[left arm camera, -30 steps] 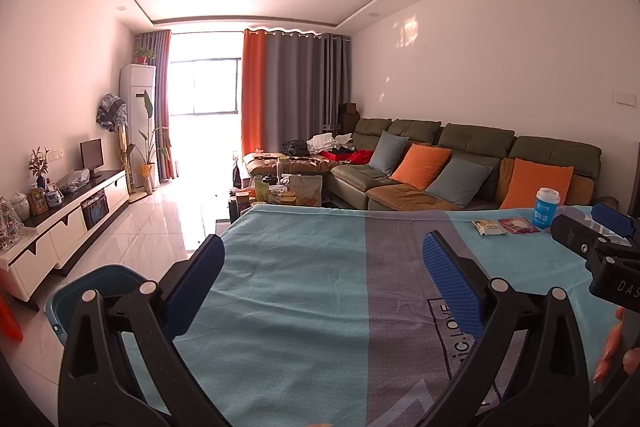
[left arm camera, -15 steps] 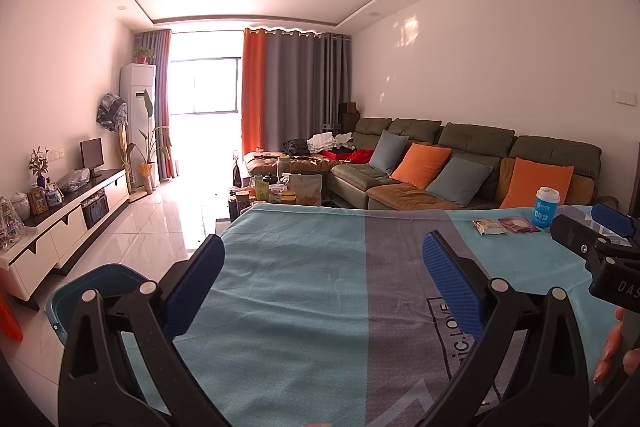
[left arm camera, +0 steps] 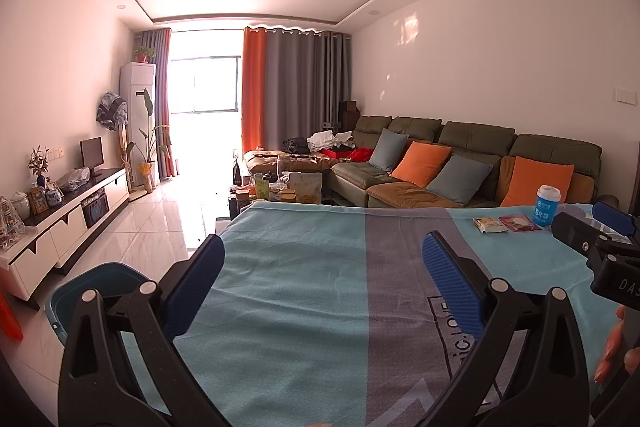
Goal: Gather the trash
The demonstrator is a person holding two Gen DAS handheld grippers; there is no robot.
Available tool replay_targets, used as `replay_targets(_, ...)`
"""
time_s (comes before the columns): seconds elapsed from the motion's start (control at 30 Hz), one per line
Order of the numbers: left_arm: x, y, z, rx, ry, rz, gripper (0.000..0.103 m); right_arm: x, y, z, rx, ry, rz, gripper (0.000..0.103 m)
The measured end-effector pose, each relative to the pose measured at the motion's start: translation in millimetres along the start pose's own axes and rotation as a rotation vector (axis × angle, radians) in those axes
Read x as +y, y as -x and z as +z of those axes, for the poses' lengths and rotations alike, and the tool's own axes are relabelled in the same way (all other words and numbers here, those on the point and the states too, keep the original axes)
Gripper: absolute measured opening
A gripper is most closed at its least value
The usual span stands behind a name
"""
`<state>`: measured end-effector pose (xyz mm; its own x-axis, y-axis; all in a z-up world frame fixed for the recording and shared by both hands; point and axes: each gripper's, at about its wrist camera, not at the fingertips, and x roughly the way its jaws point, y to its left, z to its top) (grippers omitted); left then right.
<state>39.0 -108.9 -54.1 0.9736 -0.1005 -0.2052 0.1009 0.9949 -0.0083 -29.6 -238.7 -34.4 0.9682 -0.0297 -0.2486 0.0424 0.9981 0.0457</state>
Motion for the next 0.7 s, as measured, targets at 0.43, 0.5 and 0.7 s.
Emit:
replay_targets(0.43, 1.9, -1.4, -0.6, 0.004, 0.001, 0.003, 0.097, -0.1, 0.0, 0.3, 0.001, 0.0, 0.001, 0.096)
replay_targets(0.5, 2.2, -1.7, -0.9, 0.006, 0.0, 0.004, 0.097, -0.3, 0.1, 0.4, -0.001, 0.0, 0.002, 0.096)
replay_targets(0.7, -1.8, -2.2, -0.6, 0.009, -0.022, -0.012, 0.097, 0.4, -0.9, -0.5, 0.002, -0.007, 0.005, 0.096)
